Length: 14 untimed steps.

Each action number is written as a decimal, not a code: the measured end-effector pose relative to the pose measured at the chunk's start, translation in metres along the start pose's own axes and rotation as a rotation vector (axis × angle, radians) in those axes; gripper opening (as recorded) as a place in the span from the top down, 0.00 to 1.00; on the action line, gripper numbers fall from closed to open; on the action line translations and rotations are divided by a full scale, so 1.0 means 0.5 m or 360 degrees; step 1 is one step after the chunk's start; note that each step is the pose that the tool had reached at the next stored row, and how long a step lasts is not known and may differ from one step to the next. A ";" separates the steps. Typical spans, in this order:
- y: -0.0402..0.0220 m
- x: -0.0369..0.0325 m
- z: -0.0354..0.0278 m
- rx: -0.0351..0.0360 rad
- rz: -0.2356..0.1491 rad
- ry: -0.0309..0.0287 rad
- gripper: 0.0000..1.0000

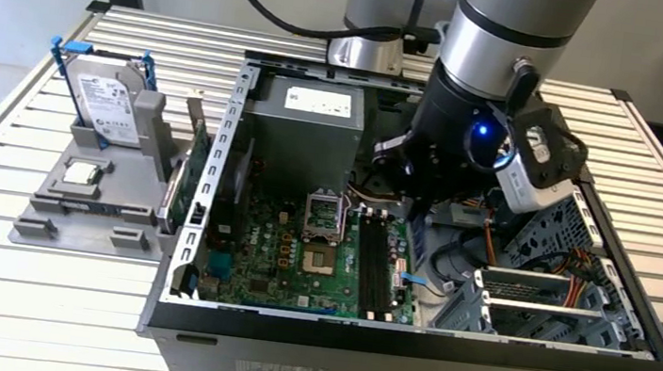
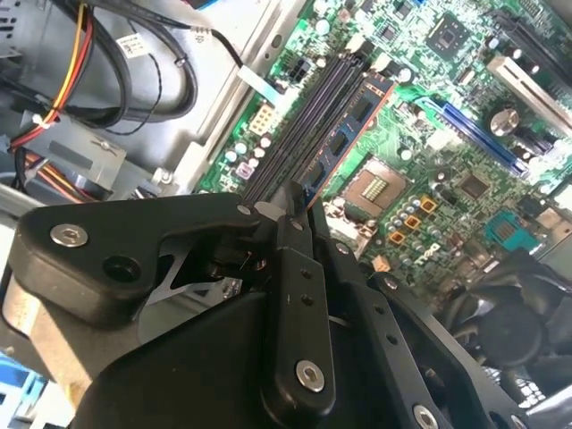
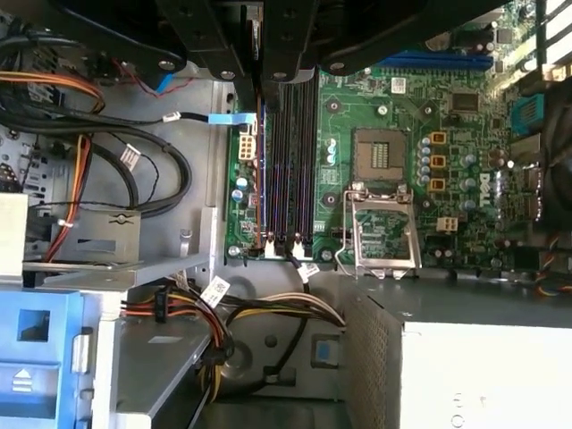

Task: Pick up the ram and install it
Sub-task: 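Insert the ram into the slot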

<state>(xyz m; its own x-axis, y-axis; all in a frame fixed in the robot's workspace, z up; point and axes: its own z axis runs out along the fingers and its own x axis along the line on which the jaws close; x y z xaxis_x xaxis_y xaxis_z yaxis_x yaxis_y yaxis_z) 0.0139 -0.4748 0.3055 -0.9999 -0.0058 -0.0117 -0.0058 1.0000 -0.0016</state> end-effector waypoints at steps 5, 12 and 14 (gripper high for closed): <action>0.000 0.000 0.018 0.0001 0.0062 0.00005 1.00; 0.000 0.000 0.041 0.0001 0.0088 0.00082 1.00; 0.000 0.000 0.043 0.0002 0.0089 0.00170 1.00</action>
<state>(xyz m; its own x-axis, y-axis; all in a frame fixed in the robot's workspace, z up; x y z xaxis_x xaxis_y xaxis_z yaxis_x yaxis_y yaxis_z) 0.0142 -0.4747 0.2841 -0.9987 0.0504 -0.0011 0.0504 0.9987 -0.0022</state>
